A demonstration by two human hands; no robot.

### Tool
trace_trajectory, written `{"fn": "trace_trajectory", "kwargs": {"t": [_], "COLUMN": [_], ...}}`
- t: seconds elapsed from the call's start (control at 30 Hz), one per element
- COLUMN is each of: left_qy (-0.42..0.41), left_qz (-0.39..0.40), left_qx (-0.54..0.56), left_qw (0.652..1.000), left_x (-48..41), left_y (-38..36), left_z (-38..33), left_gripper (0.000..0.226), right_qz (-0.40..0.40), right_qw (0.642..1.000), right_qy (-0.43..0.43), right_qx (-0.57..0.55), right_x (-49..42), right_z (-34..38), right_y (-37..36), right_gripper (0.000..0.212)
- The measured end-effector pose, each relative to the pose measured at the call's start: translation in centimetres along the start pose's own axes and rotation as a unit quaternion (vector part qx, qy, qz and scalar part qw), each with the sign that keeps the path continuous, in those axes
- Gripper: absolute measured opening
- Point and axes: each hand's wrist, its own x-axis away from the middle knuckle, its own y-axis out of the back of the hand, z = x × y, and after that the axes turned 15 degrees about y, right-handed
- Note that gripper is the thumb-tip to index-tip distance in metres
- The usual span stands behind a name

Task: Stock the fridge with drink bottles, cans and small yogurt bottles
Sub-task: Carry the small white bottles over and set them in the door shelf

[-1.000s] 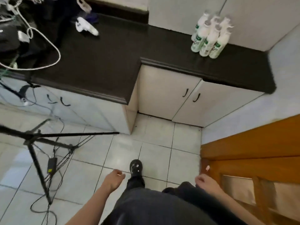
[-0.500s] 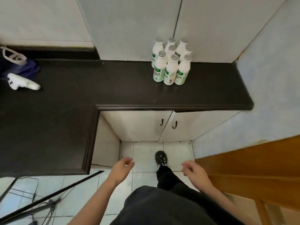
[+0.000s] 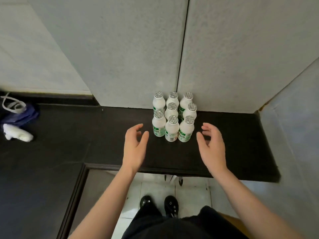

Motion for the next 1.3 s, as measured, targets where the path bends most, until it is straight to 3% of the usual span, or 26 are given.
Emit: {"fn": "trace_trajectory", "kwargs": {"t": [0.2,0.53,0.73,1.03,1.3], "left_qy": [-0.055,-0.102,-0.069,-0.013,0.066], "left_qz": [0.039,0.047,0.072,0.065,0.038], "left_qx": [-0.040,-0.098,-0.066,-0.017,0.039], "left_qw": [0.997,0.989,0.993,0.998,0.996], "left_x": [-3.4,-5.8,-5.9,-3.8,2.0], "left_y": [-3.0,-5.6,-5.0,-3.0,0.1], "left_z": [-2.1,-2.4,-1.0,0.0,4.0], "left_gripper": [0.054,0.052,0.029,0.026,0.007], "right_qz": [0.021,0.087,0.091,0.062,0.014], "right_qw": [0.999,0.993,0.992,0.993,1.000], "right_qy": [0.044,0.056,0.052,0.064,-0.005], "right_qx": [0.014,0.055,0.074,0.078,0.022], "right_x": [-2.9,-4.3,-3.8,-2.9,1.6], "right_z": [0.0,-1.2,-1.7,-1.2,-0.7], "right_y": [-1.5,-3.0,-3.4,-3.3,-2.4], "right_gripper": [0.046,0.052,0.047,0.033,0.036]}}
